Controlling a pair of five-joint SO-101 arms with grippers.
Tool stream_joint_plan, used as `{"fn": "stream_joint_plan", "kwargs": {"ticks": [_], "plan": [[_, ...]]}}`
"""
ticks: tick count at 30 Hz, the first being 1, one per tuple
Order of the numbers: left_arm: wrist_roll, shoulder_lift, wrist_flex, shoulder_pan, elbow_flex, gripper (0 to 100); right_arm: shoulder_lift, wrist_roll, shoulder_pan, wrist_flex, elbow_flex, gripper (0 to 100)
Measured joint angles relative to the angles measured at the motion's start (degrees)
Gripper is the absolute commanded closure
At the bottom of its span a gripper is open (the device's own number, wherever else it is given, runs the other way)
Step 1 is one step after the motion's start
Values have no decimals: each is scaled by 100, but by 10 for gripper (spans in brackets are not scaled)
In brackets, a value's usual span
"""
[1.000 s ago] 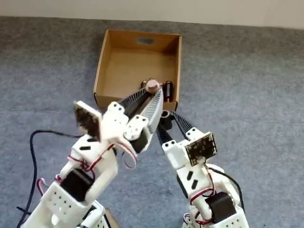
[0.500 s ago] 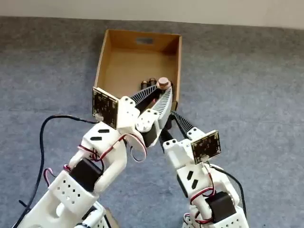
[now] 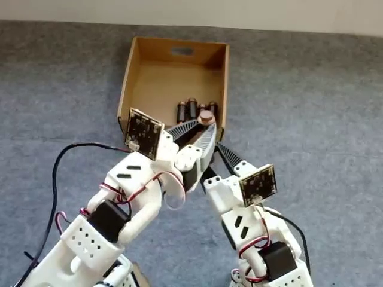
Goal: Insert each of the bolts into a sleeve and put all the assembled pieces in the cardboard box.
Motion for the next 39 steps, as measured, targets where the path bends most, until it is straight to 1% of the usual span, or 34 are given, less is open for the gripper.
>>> {"fn": "stream_joint_plan", "kwargs": {"ticks": [13, 15, 18, 20, 25, 29, 32, 35, 37, 39], "plan": [[0, -35, 1336, 9, -132, 982, 9, -9, -9, 9, 9, 991], [0, -70, 1442, 9, -141, 934, 9, -9, -9, 18, 9, 991], [0, -79, 1565, -18, -141, 825, 9, 0, 0, 18, 18, 991], [9, -79, 1653, -35, -141, 785, 9, 0, 70, 18, 18, 991], [484, -18, 1767, -35, -211, 780, 9, 0, 220, 9, 9, 991], [554, -9, 1864, -35, -413, 780, 0, 0, 211, 9, 0, 991], [554, -9, 2259, 0, -677, 780, 0, 0, 220, 9, 35, 991], [554, -9, 2866, -35, -1073, 780, 0, 0, 220, 9, 53, 991], [554, -9, 3297, -255, -1398, 780, 0, 0, 220, 9, 97, 991], [545, -9, 3666, -659, -1749, 783, 9, 0, 220, 9, 211, 991]]}}
